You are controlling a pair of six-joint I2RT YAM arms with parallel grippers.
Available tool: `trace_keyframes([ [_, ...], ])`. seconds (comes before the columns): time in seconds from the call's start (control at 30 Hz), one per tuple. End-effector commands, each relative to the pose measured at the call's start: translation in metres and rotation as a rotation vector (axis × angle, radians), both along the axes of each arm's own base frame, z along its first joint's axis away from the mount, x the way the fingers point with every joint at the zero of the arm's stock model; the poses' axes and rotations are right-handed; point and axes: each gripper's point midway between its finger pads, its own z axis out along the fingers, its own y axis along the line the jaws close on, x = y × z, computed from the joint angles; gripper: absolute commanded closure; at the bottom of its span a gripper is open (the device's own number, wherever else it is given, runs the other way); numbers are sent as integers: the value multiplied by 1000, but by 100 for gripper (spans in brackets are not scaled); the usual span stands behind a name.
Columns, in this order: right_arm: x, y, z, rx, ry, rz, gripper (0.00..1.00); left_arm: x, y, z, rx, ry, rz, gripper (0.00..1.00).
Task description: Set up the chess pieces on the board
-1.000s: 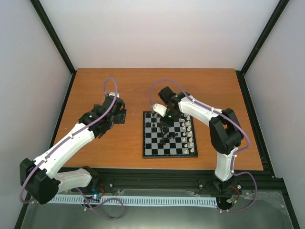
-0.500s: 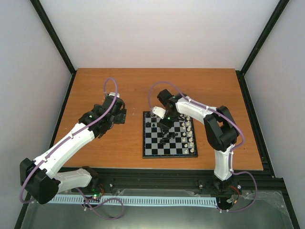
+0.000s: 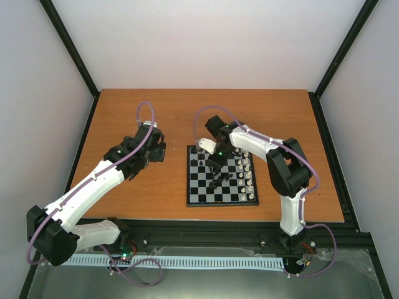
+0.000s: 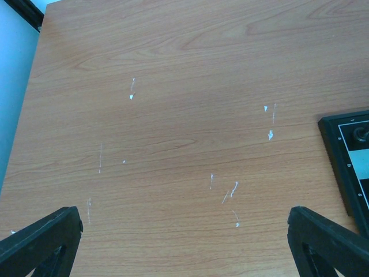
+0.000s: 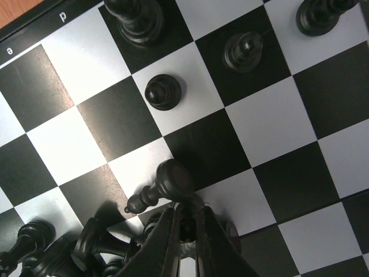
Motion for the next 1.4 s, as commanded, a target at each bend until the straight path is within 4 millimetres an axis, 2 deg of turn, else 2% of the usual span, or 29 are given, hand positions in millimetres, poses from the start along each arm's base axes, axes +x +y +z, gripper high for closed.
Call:
trace_keyframes([
  [0.0, 8, 5, 21, 21, -53, -3, 97, 3, -1, 7, 2, -5, -13, 0],
  [0.23, 16, 4, 37, 19, -105, -7, 97, 3, -2, 6, 1, -1, -16, 0],
  [0.43, 5, 20, 48, 63, -85, 38, 97, 3, -1, 6, 2, -3, -12, 0],
  [0.93, -21, 49, 36, 84, -22, 119, 97, 3, -1, 6, 4, -1, -12, 0],
  [1.37, -20, 58, 15, 48, 13, 126, 96, 3, -1, 6, 4, -1, -12, 0],
])
